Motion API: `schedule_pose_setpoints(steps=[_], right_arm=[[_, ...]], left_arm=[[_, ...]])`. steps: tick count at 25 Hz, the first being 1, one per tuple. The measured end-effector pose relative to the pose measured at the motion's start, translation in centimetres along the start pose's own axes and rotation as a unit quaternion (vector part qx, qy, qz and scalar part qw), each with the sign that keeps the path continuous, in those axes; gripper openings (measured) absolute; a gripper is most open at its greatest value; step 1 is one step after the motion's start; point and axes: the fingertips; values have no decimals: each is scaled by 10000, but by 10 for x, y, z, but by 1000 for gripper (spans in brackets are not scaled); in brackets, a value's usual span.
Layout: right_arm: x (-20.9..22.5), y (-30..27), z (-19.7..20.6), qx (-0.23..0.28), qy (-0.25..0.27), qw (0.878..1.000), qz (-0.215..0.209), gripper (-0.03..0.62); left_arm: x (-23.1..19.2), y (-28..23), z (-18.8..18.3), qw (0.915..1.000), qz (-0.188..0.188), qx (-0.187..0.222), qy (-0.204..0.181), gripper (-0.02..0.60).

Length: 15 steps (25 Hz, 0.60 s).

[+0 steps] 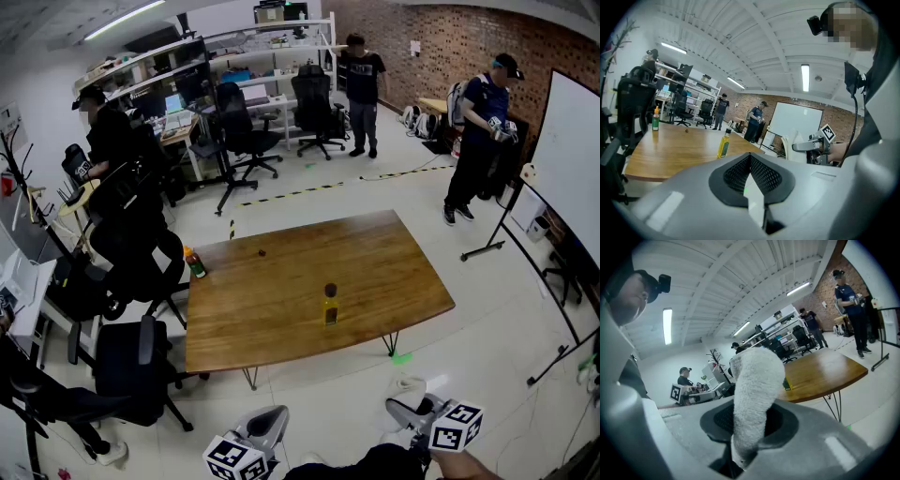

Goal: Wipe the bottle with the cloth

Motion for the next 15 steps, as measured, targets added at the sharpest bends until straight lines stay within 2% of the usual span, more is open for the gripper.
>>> schedule_pose_setpoints(steps=[10,15], right_arm=[[25,-22,-11,118,-178,9993,319,75],[39,-47,-30,115,-147,9998,124,75]], left_arm=[[-51,-25,-28,9994,-53,348,-44,17],[-62,-58,-53,9987,-132,470,-171,28]])
Point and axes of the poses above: the fingertips, and each gripper's own axes: y backward along the fingers, x to its right, z out of its underside, and after that the axes turned 8 degrees about -z, right-handed
